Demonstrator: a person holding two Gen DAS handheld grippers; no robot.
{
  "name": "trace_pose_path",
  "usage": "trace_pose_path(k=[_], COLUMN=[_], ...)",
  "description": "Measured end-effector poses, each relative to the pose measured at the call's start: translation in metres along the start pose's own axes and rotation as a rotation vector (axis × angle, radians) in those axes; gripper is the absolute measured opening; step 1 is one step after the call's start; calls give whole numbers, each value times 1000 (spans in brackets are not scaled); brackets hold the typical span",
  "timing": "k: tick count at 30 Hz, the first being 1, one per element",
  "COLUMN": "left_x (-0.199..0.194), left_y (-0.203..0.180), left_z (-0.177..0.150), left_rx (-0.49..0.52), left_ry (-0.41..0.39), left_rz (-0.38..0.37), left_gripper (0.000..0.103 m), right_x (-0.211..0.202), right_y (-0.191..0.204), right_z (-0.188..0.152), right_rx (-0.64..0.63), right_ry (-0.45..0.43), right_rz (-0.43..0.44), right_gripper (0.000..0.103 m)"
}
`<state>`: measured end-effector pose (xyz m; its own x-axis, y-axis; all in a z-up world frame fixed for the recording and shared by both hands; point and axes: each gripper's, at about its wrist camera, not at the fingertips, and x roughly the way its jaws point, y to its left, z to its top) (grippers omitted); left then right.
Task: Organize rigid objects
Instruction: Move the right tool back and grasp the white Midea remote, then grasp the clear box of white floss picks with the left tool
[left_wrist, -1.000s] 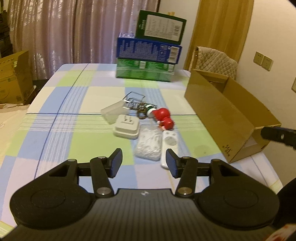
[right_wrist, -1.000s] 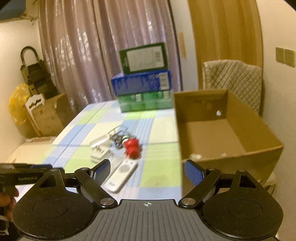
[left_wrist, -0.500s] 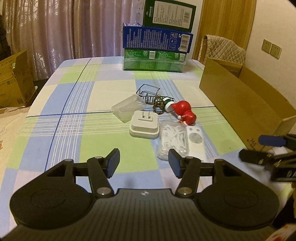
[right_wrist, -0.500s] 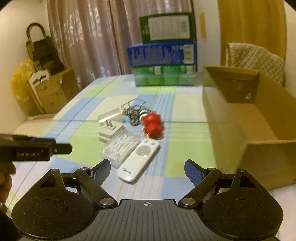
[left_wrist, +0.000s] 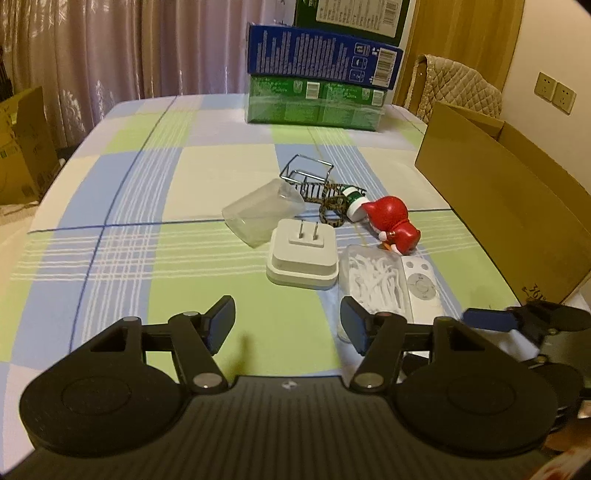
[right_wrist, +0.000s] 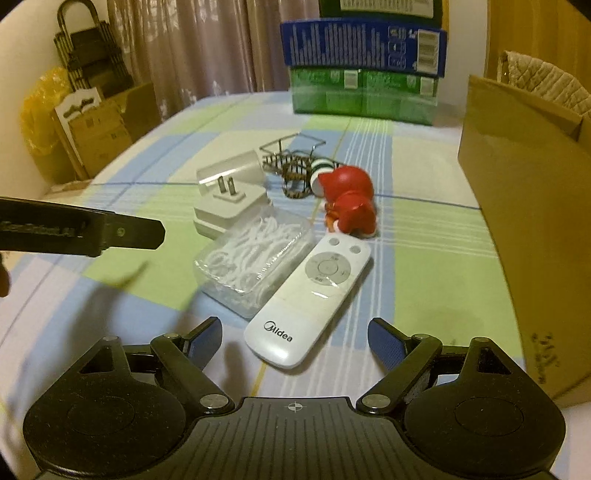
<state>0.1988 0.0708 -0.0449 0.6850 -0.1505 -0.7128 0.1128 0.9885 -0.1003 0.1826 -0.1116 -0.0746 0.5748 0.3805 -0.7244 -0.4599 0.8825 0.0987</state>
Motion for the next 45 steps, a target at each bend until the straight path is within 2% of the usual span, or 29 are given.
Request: trace_pose_path(k=[5, 7, 10, 12, 23, 26, 27, 33, 38, 43, 45], left_x=[3, 5, 6, 6, 12, 14, 15, 21, 39, 54, 58], left_y=[-7, -11, -14, -15, -18, -22, -23, -39, -54, -63, -67], left_z=[2, 3, 3, 3, 3, 2, 2, 4, 5, 6, 6], left_rx=[14, 18, 18, 17, 22, 28, 28, 66, 97, 117, 134], left_ry=[0, 1, 4, 4, 15, 11, 10, 6, 23, 32, 37], left_rz=[-23, -29, -34, -36, -41, -58, -66, -104, -106, -106, -94], left_gripper=[59, 59, 60, 60, 60, 63, 64, 71, 71, 68, 62], right_x=[7, 4, -2, -5, 13, 16, 16, 4, -10, -13, -13], right_y=[-4, -10, -19, -27, -32, -33, -33, -44, -62, -68, -67], right_z=[0, -2, -4, -5, 12, 15, 15, 11, 5, 3, 3], right_rx=[-11, -7, 11, 26, 4, -14, -23, 13, 67, 84, 87], right_ry=[5, 5, 12, 15, -29, -32, -31, -13, -11, -10, -10], right_rz=[-33, -55, -104, -119, -69, -66, -63, -92, -118, -123, -120], right_gripper=[81, 68, 60, 60, 59, 46, 38, 38, 38, 37, 38])
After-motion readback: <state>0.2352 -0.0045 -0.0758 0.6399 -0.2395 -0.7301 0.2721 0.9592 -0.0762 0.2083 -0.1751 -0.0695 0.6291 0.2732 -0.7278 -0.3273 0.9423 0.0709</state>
